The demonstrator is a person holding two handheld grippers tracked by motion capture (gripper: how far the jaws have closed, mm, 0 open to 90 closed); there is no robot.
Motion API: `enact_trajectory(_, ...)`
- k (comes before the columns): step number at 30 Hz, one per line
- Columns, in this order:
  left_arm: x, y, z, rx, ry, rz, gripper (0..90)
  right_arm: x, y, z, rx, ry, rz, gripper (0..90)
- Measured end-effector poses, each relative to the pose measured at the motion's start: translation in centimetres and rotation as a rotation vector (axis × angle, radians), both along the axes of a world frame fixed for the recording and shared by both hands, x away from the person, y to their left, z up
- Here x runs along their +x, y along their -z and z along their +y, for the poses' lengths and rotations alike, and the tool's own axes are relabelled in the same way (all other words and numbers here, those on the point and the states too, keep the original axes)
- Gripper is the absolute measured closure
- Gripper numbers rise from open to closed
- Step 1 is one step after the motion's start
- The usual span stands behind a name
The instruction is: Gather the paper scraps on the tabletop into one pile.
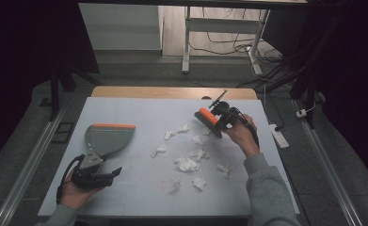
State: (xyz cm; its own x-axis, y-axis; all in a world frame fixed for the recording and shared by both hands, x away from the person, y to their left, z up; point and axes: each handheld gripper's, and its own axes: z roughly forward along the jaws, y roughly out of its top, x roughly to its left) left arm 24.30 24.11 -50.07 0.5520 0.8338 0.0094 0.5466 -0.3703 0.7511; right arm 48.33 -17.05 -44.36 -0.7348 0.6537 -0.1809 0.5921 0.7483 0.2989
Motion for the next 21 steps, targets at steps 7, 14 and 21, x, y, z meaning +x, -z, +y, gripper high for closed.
enact_trajectory(7,0.0,0.0,0.3,-0.031,0.005,0.01,27.8,-2.8,0.1,2.5,-0.036,-0.122,0.021,70.9)
enact_trajectory(14,0.0,-0.1,0.2,-0.046,0.009,0.012,28.0,-5.3,-1.2,2.5,0.073,-0.163,0.003,70.9)
enact_trajectory(21,0.1,-0.2,0.4,-0.055,0.001,0.013,28.0,-4.5,-2.5,1.3,0.11,-0.117,-0.026,70.9)
